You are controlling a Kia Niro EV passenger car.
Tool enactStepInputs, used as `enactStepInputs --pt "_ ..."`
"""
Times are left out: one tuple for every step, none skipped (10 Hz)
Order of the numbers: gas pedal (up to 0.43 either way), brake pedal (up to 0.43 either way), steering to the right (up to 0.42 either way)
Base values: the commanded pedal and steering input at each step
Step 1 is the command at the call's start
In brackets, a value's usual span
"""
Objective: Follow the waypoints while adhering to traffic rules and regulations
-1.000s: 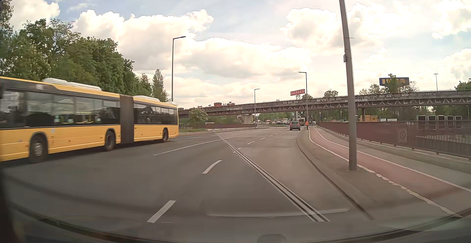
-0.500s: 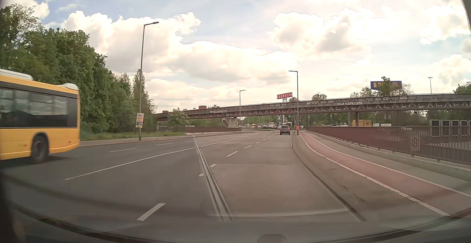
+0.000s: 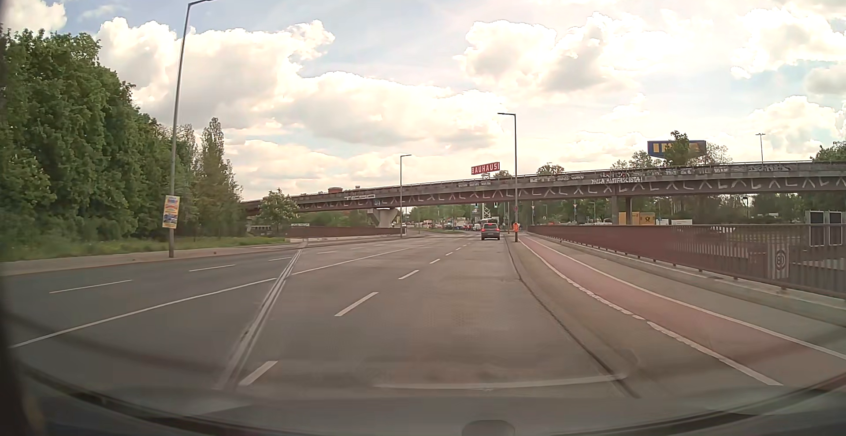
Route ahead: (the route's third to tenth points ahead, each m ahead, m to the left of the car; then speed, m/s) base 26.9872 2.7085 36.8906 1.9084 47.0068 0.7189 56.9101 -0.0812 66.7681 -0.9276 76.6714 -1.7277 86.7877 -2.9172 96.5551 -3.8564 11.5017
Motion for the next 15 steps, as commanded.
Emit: enactStepInputs --pt "0.138 0.018 0.017" --pt "0.138 0.018 0.015" --pt "0.138 0.018 0.014" --pt "0.138 0.024 0.014" --pt "0.138 0.018 0.014" --pt "0.138 0.018 0.015" --pt "0.138 0.018 0.015" --pt "0.138 0.018 0.015" --pt "0.138 0.018 0.015" --pt "0.138 0.018 0.015" --pt "0.138 0.018 0.015" --pt "0.138 0.018 0.017" --pt "0.138 0.018 0.026" --pt "0.138 0.018 0.027" --pt "0.138 0.018 0.025"
